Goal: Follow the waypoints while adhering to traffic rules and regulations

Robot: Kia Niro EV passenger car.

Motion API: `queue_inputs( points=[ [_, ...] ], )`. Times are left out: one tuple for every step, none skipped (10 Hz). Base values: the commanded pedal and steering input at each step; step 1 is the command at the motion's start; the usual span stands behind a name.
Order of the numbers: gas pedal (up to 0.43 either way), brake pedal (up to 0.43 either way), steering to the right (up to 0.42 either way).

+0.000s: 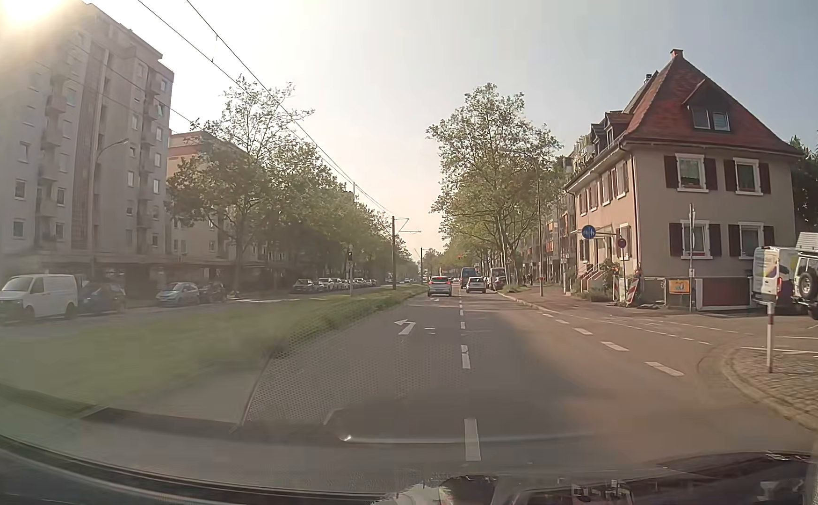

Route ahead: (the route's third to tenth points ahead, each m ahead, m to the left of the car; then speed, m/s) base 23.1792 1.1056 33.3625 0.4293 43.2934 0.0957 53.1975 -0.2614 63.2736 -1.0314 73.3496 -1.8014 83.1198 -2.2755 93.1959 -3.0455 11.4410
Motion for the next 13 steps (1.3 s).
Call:
queue_inputs(
  points=[
    [0.020, 0.000, -0.001],
    [0.020, 0.000, -0.001],
    [0.020, 0.000, -0.001],
    [0.020, 0.000, -0.001],
    [0.020, 0.000, 0.000],
    [0.020, 0.000, 0.000],
    [0.020, 0.000, 0.000],
    [0.020, 0.000, 0.000],
    [0.020, 0.000, 0.003],
    [0.020, 0.000, 0.004],
    [0.020, 0.000, 0.004],
    [0.020, 0.000, 0.004],
    [0.020, 0.000, 0.006]
  ],
)
